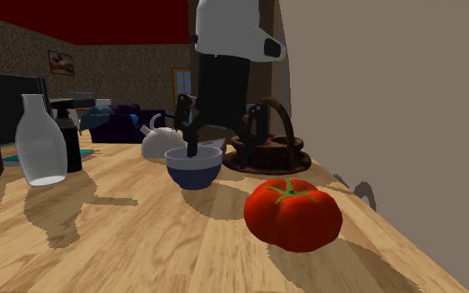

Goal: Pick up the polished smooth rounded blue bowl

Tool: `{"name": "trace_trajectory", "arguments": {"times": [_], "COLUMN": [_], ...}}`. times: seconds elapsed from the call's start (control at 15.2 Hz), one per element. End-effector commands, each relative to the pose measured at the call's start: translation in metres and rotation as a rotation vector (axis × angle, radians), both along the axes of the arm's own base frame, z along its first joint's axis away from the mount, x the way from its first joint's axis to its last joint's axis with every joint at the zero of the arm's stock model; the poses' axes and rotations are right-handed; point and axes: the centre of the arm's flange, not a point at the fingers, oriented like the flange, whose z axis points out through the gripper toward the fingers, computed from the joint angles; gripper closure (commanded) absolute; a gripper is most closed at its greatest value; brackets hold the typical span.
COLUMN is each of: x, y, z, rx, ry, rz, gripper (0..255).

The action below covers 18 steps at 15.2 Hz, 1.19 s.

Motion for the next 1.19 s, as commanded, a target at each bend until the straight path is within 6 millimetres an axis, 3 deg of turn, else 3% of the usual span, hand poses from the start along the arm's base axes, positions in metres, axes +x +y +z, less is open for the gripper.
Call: {"name": "trace_trajectory", "arguments": {"times": [0.0,1.12], "x": [0.0,0.22], "y": [0.0,0.047], "z": [0.0,-0.038], "rx": [0.0,0.034], "ry": [0.0,0.038], "rz": [0.0,-0.022], "gripper": [0,0]}}
